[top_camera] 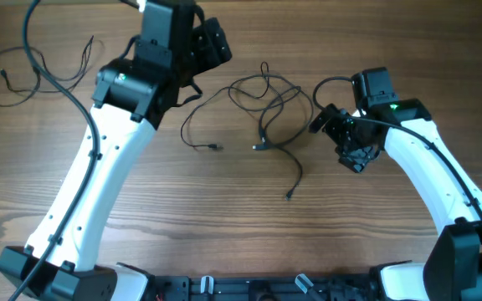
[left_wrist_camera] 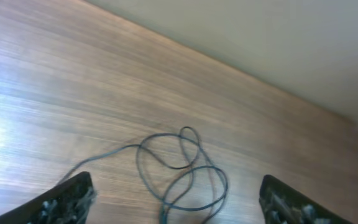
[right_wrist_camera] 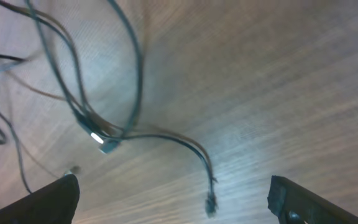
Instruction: Untangle cables
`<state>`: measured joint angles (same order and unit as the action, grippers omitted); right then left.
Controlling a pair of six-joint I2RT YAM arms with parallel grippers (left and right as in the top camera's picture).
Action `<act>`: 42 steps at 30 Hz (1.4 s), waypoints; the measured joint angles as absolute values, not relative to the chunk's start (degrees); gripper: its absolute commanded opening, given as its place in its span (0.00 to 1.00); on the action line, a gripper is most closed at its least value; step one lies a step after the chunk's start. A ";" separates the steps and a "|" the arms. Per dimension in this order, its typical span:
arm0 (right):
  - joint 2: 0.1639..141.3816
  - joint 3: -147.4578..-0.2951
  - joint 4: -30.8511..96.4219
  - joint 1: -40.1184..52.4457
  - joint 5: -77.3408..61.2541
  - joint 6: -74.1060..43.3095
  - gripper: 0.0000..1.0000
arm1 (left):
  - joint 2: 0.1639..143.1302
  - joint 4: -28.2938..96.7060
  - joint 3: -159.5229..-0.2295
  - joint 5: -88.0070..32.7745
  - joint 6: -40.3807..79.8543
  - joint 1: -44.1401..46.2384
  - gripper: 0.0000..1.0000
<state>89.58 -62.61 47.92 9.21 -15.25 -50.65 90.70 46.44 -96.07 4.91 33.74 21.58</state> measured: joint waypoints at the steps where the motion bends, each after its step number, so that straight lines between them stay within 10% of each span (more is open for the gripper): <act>1: 89.67 -62.61 46.94 9.21 -15.25 -50.61 1.00 | 91.20 47.59 -96.07 4.93 33.69 20.99 0.97; 18: 89.80 -62.59 43.79 9.21 -13.43 -60.80 1.00 | 121.38 47.68 -96.07 -9.15 64.14 27.20 0.91; 22: 89.80 -62.61 46.70 9.21 -12.97 -55.94 1.00 | 124.84 44.49 -96.07 -7.07 66.81 32.42 0.05; 28: 89.80 -62.61 49.30 9.21 -12.82 -54.70 1.00 | 124.49 43.75 -96.07 -2.50 62.96 31.07 0.04; 35: 89.80 -62.59 40.32 9.21 -11.81 -48.36 1.00 | 96.31 45.08 -97.34 -20.34 21.26 23.38 0.04; 42: 89.82 -62.59 36.53 9.21 -21.19 -28.84 1.00 | 84.79 38.50 -97.86 -23.11 11.49 22.70 0.04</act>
